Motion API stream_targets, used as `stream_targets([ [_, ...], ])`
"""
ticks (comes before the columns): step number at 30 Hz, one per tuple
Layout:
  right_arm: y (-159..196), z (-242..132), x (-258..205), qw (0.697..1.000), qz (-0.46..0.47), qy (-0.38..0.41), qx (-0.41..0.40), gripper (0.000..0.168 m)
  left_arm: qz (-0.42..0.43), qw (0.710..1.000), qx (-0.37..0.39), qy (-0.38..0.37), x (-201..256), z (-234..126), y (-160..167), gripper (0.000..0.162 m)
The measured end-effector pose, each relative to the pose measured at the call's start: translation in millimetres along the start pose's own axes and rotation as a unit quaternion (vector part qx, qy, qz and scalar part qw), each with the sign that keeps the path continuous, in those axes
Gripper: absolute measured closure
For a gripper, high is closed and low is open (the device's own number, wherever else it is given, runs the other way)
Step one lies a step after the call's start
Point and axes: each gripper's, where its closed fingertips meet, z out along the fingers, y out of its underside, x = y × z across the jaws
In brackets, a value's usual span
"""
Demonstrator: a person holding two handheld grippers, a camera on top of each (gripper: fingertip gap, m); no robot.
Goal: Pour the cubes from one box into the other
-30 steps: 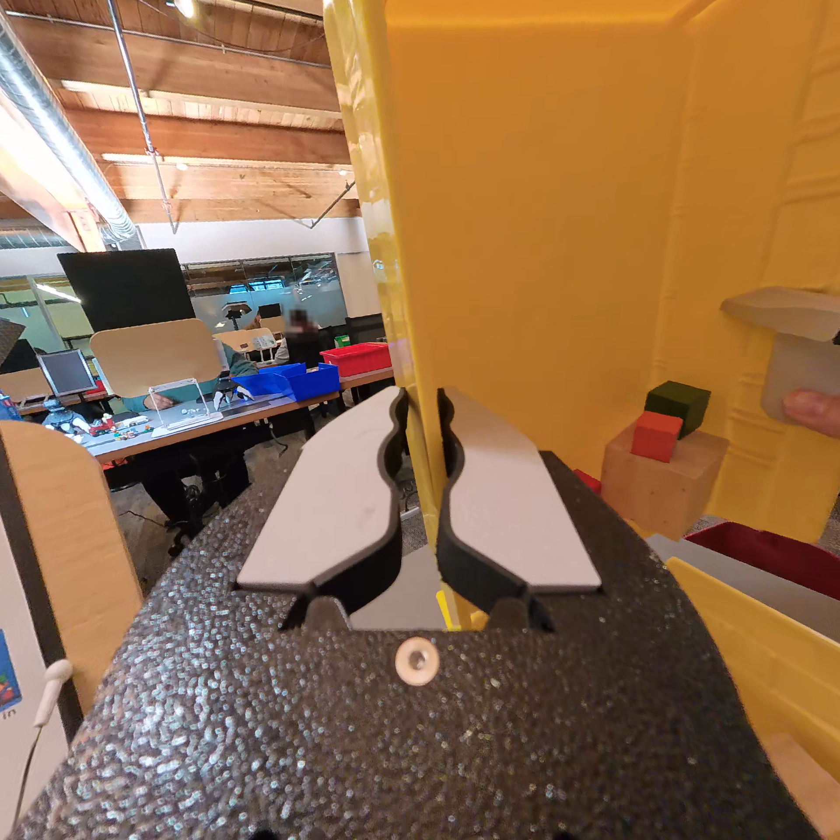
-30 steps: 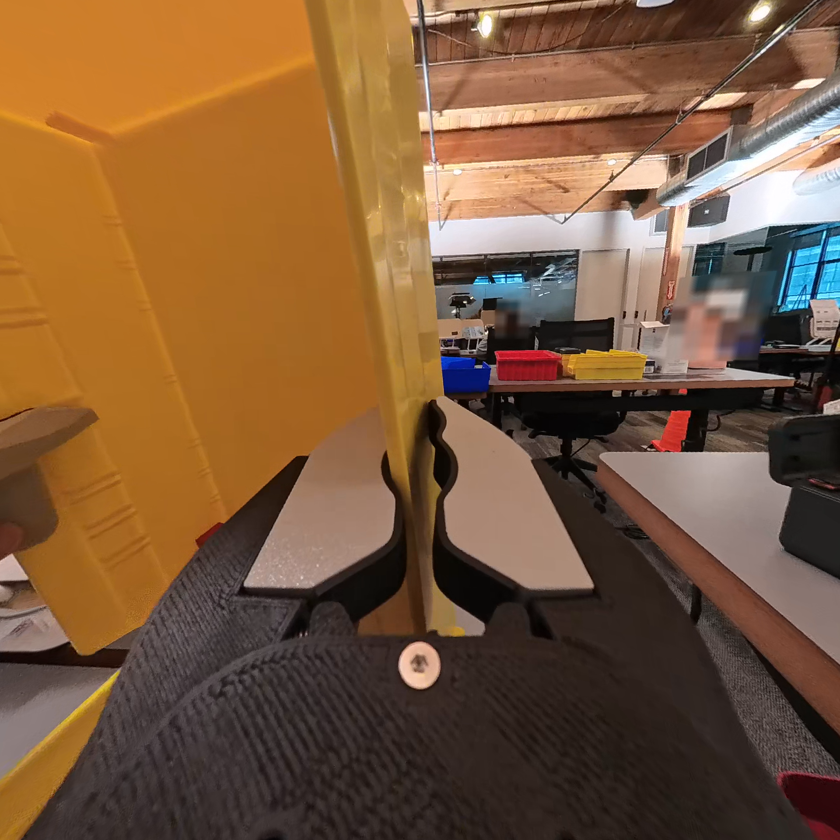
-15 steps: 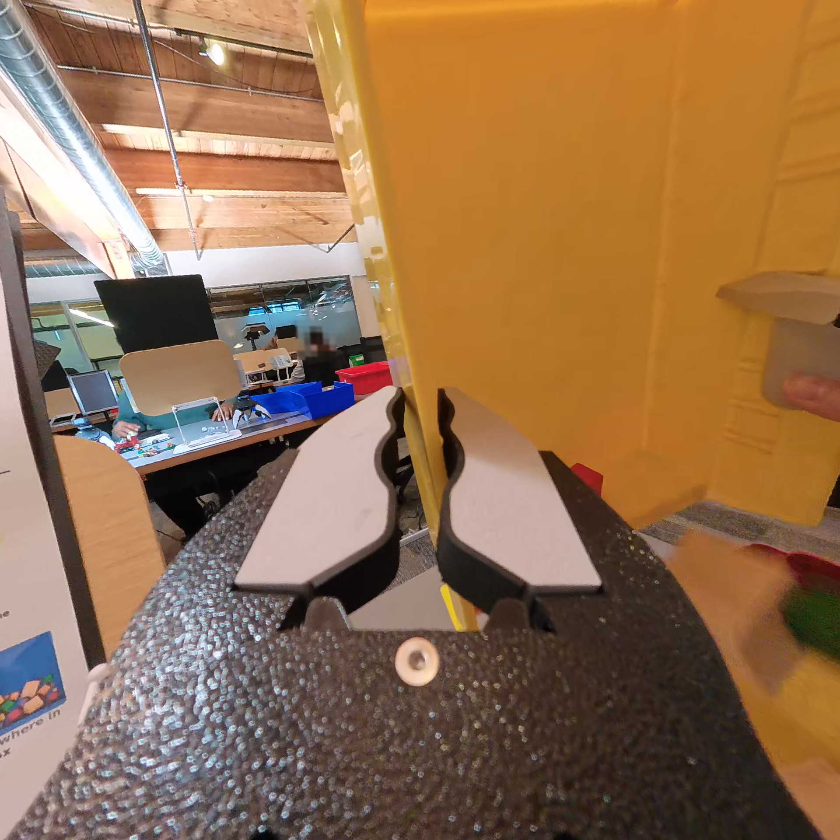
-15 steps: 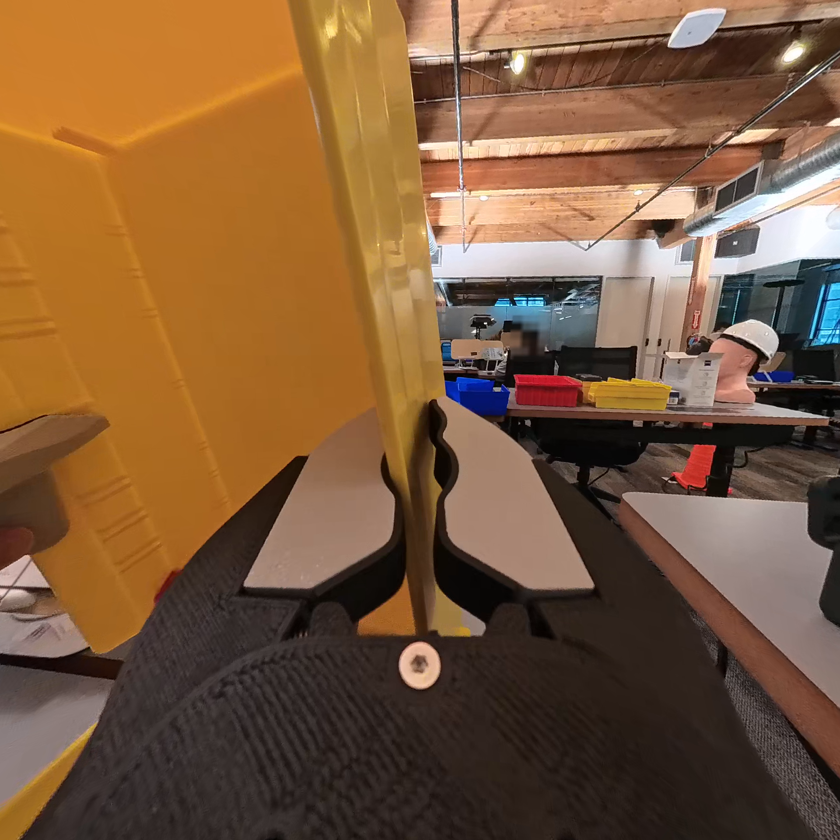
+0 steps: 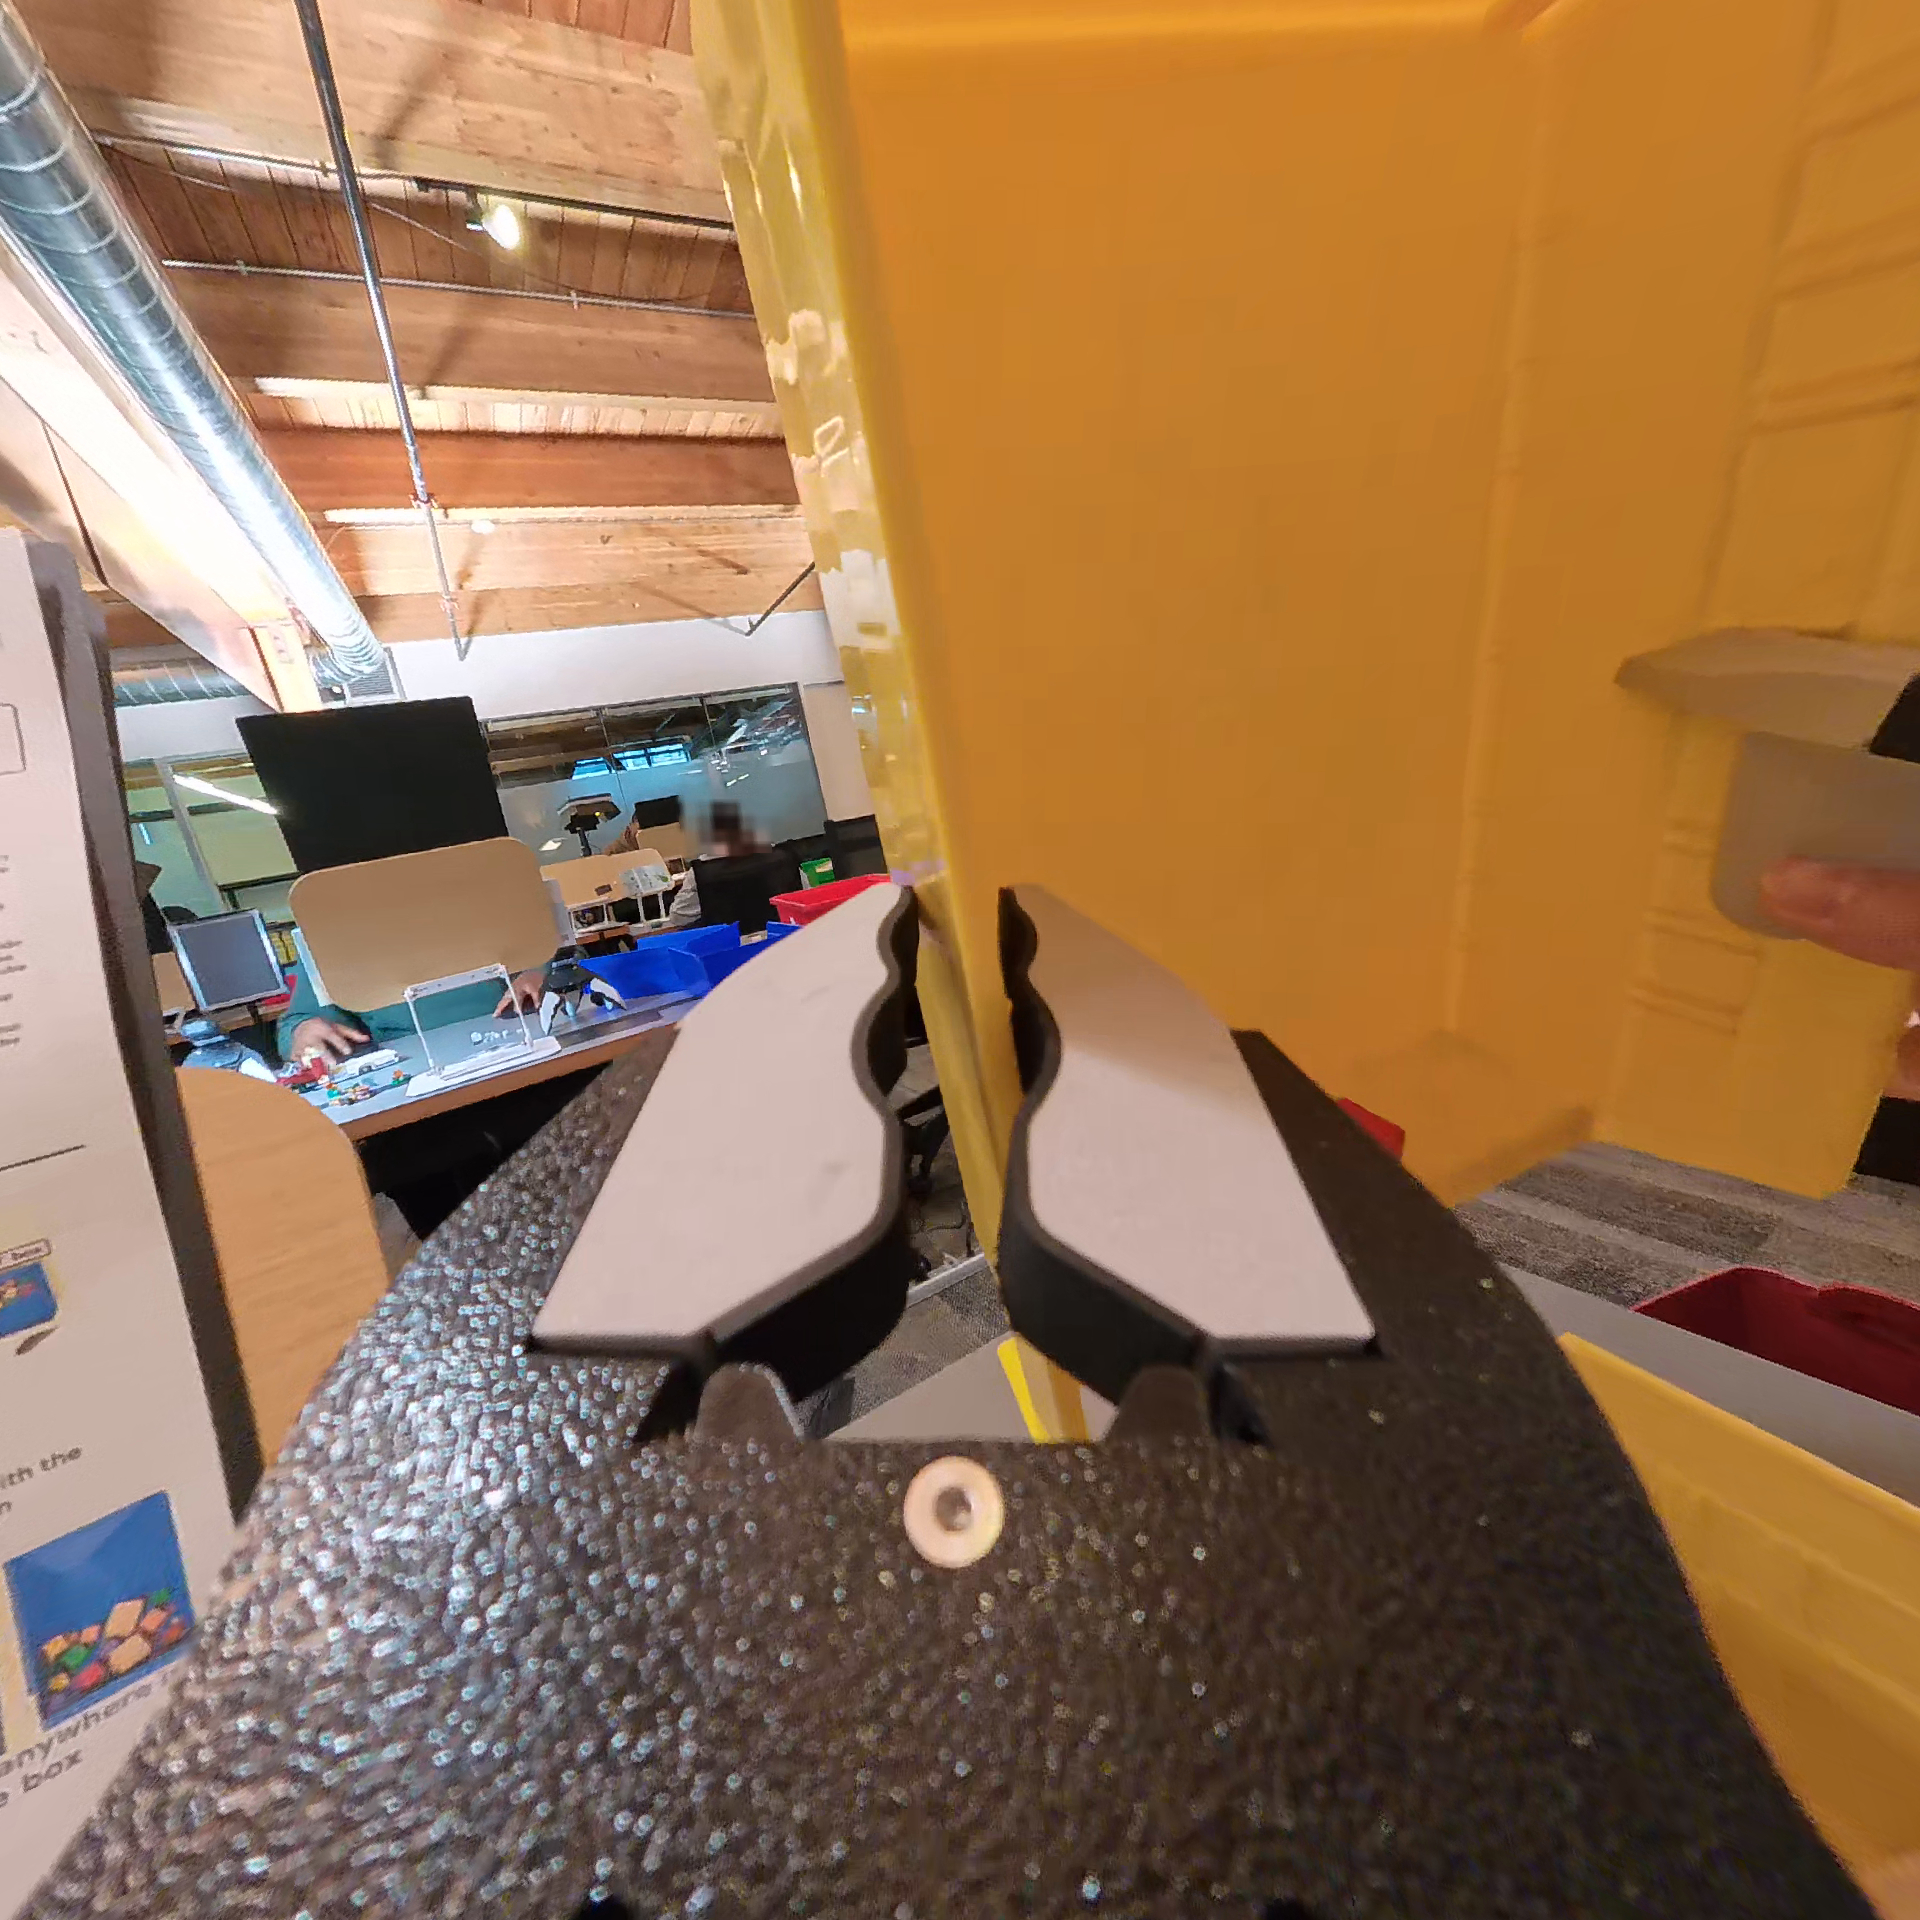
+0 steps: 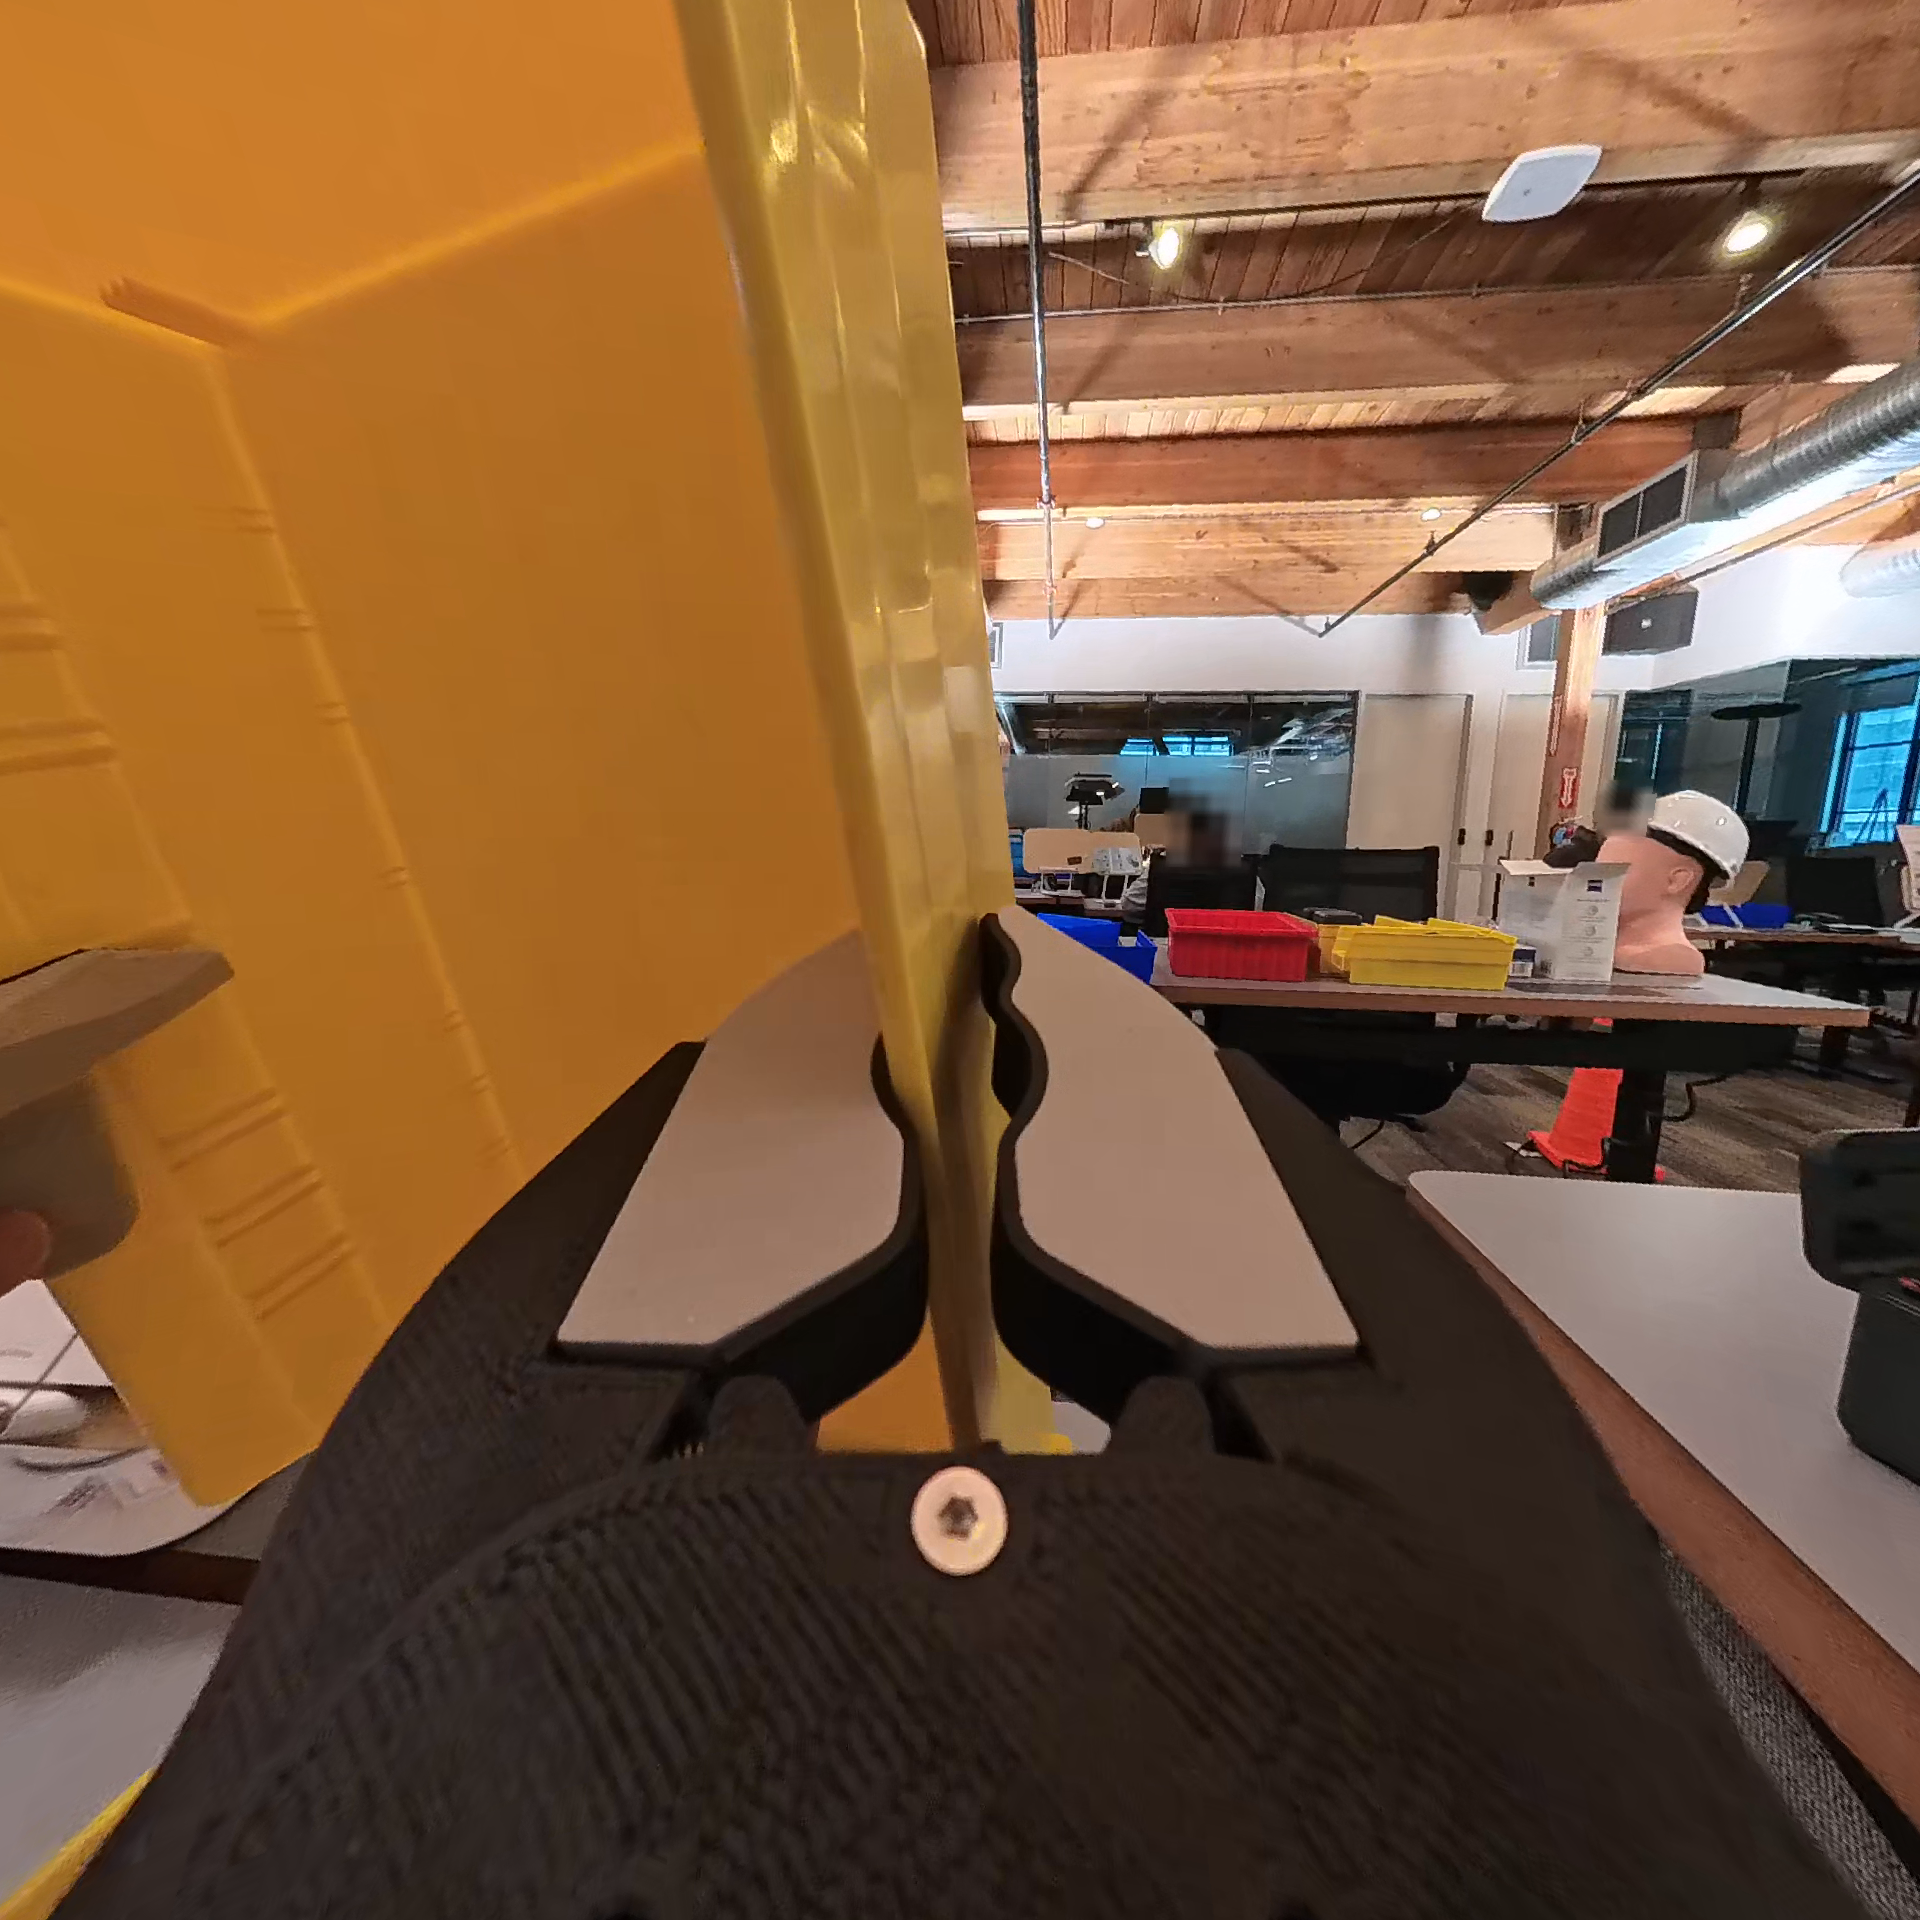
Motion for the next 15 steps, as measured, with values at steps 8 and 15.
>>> stream_targets([
  [8,7.0,-9.7,-9.1,0.999,0.01,0.006,-0.042,0.161,0.009,0.999,-0.038,-0.003,-2.8,-11.7,2.0,0.149],
  [15,4.4,-33.0,-51.4,0.987,-0.018,0.031,-0.156,0.163,0.024,0.991,-0.131,-0.018,-27.8,-48.1,-14.3,0.154],
])
